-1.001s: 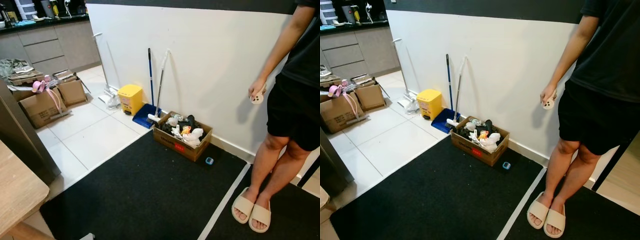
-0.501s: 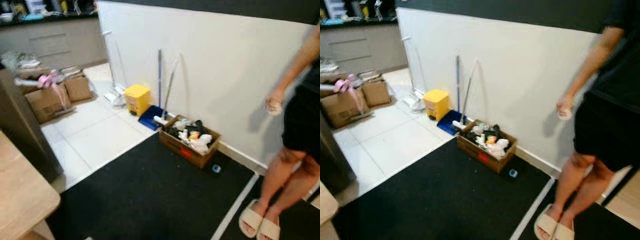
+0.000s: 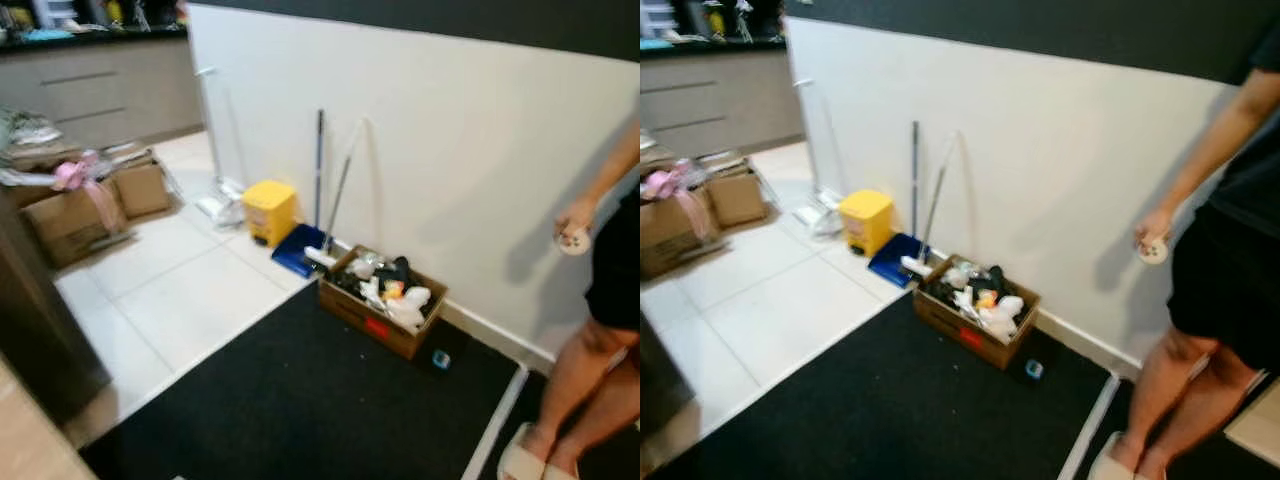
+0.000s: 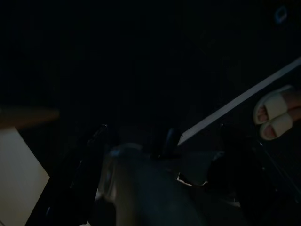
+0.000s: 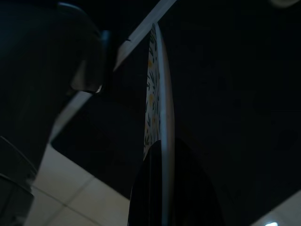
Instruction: Restocking fridge
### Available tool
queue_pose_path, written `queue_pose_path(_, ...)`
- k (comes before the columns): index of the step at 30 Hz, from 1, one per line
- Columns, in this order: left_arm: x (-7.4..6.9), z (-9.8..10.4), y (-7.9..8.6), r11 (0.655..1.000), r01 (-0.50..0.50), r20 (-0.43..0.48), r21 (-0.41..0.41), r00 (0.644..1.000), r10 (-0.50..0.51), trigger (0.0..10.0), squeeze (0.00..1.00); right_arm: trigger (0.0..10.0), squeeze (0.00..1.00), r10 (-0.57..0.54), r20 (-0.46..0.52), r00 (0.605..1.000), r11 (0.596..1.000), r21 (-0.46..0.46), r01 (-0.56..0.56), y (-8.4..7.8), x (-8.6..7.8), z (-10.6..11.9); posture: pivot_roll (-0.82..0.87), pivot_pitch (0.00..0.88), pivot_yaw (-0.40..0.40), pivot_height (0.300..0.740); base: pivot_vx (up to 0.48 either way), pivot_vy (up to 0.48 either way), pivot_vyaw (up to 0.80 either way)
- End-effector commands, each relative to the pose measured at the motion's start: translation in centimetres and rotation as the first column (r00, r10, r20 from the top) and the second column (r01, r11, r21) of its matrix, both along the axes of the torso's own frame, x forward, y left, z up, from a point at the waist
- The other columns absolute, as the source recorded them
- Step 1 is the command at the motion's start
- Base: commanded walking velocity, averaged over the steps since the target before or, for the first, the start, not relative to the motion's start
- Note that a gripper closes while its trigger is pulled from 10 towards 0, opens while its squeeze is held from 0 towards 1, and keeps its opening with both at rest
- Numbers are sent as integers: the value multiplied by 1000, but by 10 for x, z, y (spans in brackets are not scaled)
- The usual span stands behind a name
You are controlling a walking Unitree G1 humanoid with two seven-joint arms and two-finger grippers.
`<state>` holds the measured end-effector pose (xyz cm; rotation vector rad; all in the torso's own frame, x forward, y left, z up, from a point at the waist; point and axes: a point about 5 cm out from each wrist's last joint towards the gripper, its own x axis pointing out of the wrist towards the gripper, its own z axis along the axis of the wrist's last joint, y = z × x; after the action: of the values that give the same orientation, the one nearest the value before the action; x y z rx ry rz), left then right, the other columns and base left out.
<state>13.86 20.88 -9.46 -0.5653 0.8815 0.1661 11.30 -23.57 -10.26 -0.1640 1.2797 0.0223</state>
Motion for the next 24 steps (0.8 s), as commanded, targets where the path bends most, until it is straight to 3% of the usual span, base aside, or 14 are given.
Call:
queue_pose_path(1,5,1,-5,1000,20,9,-5,1000,-20,10000,0,10000,0,-6,15,1000,1000,-17,6,-6,2,2,-52,0,19,740,334,0,0)
queue_pose_path(24,4,0,-8,1000,23,10,-18,1000,-23,10000,0,10000,0,-5,48,999,1000,8,5,-6,7,4,-58,0,20,740,333,0,0)
